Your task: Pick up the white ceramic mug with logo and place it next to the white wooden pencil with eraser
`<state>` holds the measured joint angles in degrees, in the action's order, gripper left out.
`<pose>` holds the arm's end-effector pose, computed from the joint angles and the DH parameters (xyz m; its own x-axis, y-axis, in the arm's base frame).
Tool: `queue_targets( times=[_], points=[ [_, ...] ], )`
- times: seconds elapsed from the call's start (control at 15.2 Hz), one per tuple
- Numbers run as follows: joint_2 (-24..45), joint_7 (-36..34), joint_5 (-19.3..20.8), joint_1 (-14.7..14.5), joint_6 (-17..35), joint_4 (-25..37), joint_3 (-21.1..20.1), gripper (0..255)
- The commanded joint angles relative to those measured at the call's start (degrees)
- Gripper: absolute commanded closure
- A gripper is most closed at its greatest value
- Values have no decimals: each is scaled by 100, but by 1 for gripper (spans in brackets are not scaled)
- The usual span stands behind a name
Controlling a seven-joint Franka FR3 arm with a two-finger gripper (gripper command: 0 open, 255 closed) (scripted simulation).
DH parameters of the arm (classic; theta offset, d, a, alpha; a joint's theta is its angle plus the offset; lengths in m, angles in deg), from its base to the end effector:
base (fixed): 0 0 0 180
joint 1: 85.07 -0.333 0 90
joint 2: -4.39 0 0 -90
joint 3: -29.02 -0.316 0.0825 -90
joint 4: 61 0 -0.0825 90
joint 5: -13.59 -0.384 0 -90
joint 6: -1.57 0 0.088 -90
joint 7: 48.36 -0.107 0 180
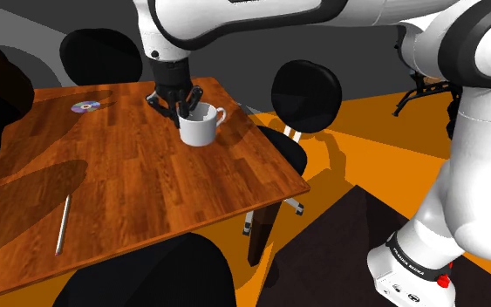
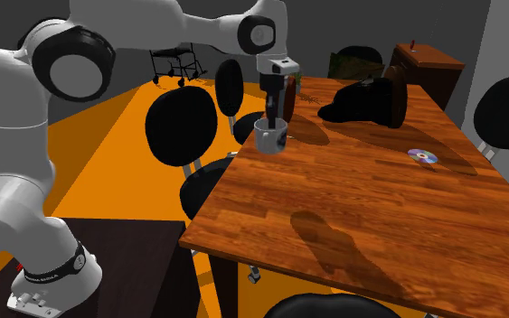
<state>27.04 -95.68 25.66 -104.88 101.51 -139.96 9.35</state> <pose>0.5545 0.3825 0.4990 0.9912 -0.1219 0.0518 -0.1248 -0.9905 0.0576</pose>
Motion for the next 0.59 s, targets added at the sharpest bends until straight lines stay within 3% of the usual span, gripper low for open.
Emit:
queue_targets(
  times=[0.0, 0.26, 0.53],
  points=[
    [217, -232, 81, -222, -151, 335, -48, 255],
    [761, -658, 265, -728, -500, 1164, -110, 255],
    [1511, -1002, 476, -1340, -1012, 2387, -109, 255]
  ],
)
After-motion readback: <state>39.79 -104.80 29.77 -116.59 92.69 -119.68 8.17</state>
